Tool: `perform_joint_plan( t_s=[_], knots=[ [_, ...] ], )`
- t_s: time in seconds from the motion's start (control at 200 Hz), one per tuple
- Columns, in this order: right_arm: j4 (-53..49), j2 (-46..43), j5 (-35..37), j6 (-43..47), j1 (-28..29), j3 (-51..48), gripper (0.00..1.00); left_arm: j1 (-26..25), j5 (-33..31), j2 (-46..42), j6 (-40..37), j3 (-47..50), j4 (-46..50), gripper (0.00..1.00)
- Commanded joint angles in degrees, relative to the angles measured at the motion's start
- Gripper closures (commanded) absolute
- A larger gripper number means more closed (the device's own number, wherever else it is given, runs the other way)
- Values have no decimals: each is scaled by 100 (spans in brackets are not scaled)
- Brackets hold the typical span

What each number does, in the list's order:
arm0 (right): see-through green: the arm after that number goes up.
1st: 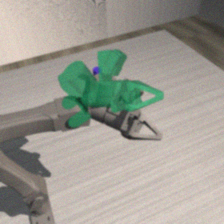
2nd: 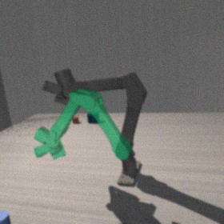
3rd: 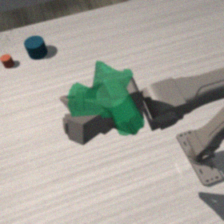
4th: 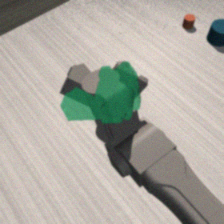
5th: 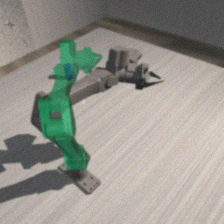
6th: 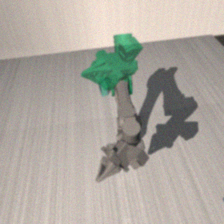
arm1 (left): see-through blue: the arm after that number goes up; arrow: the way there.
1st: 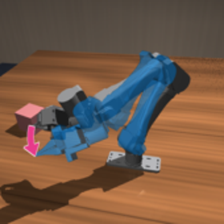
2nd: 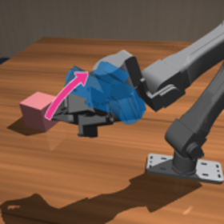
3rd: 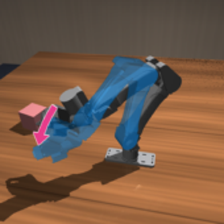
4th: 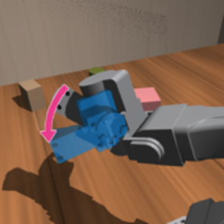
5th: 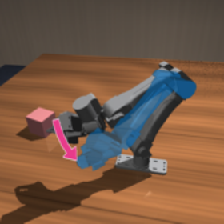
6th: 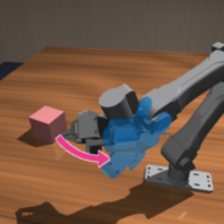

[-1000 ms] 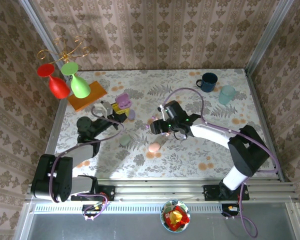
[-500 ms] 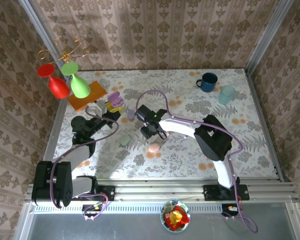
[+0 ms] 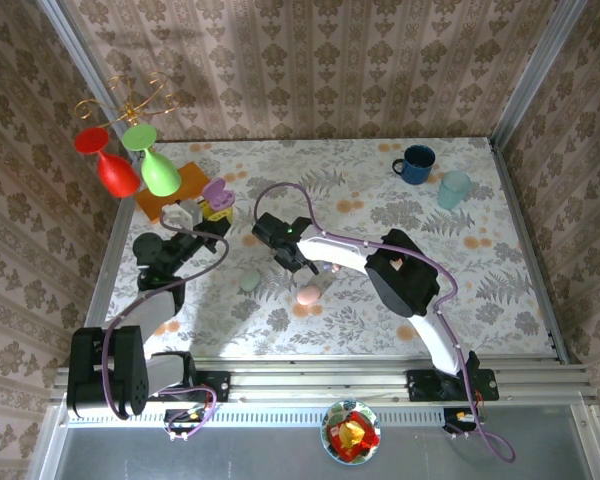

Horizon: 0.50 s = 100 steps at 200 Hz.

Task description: Insert wireless bluetooth earbuds into charging case

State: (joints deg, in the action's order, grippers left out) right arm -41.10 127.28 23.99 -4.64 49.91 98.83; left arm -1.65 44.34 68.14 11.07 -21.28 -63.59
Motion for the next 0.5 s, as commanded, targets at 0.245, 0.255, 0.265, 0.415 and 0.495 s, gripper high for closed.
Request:
perform_joint_plan(
  t_s=[0.245,0.255,0.265,0.415,0.495],
  knots=[
    [-331,540,308,192,115,784,58,165,89,-183,88,-241,-41,76],
    [-338,549,315,199,113,802,58,165,85,-186,88,-235,-40,76],
    [-346,558,323,196,115,813,58,165,91,-193,88,-236,-37,76],
    [-441,703,465,301,107,970,61,182,96,-280,28,-228,87,76],
    [-486,764,489,341,114,1007,62,182,93,-325,-8,-221,150,76]
  ],
)
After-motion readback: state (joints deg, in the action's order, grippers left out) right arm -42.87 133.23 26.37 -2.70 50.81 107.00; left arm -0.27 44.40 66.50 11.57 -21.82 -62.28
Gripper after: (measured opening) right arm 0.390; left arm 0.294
